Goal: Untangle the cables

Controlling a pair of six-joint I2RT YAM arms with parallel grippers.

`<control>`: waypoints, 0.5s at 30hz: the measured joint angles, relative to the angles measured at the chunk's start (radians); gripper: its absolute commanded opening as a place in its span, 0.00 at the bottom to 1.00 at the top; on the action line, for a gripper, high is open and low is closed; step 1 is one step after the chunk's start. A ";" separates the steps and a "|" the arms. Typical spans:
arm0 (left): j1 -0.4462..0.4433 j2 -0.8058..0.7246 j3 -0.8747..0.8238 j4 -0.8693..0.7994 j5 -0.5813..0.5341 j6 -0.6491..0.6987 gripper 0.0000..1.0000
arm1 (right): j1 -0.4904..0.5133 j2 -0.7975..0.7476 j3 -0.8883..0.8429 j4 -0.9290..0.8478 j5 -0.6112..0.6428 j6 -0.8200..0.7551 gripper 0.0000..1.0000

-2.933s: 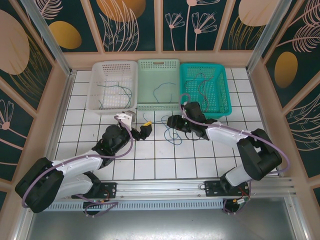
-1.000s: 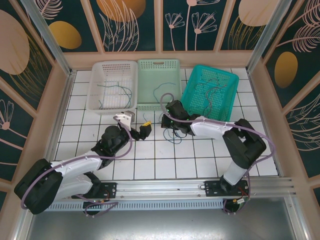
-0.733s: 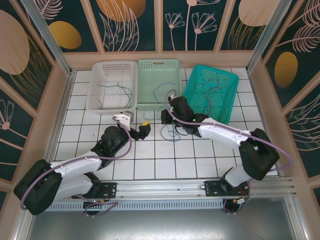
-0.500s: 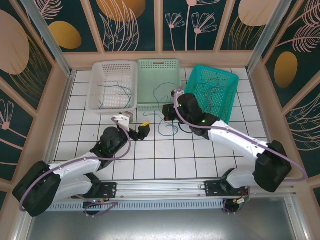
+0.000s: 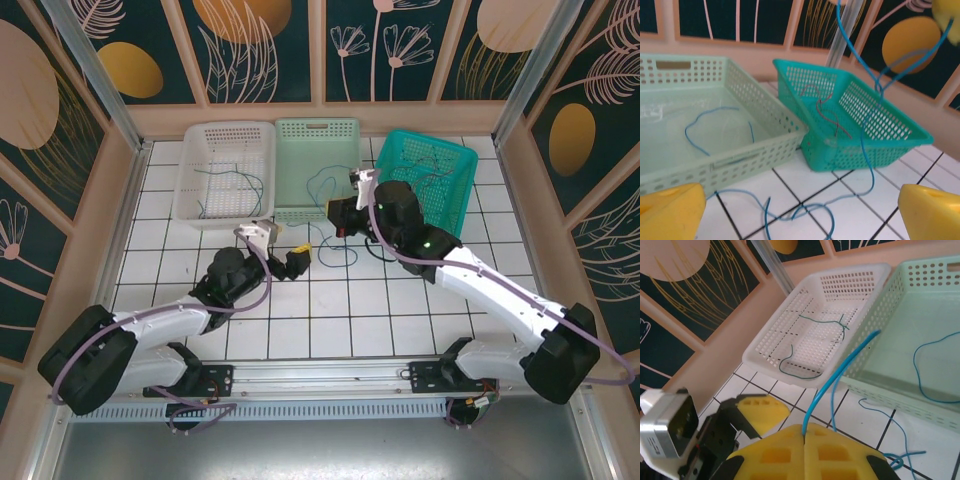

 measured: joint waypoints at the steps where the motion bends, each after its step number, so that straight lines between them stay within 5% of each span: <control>1: 0.000 -0.009 0.008 0.007 -0.013 -0.001 0.98 | -0.001 -0.011 0.000 -0.006 -0.001 -0.006 0.00; 8: 0.000 0.001 0.129 0.039 -0.058 -0.054 0.99 | -0.007 -0.102 -0.016 -0.018 -0.036 -0.031 0.00; 15: 0.009 0.124 0.290 0.056 0.046 -0.129 0.95 | -0.007 -0.117 -0.093 -0.013 -0.080 -0.031 0.00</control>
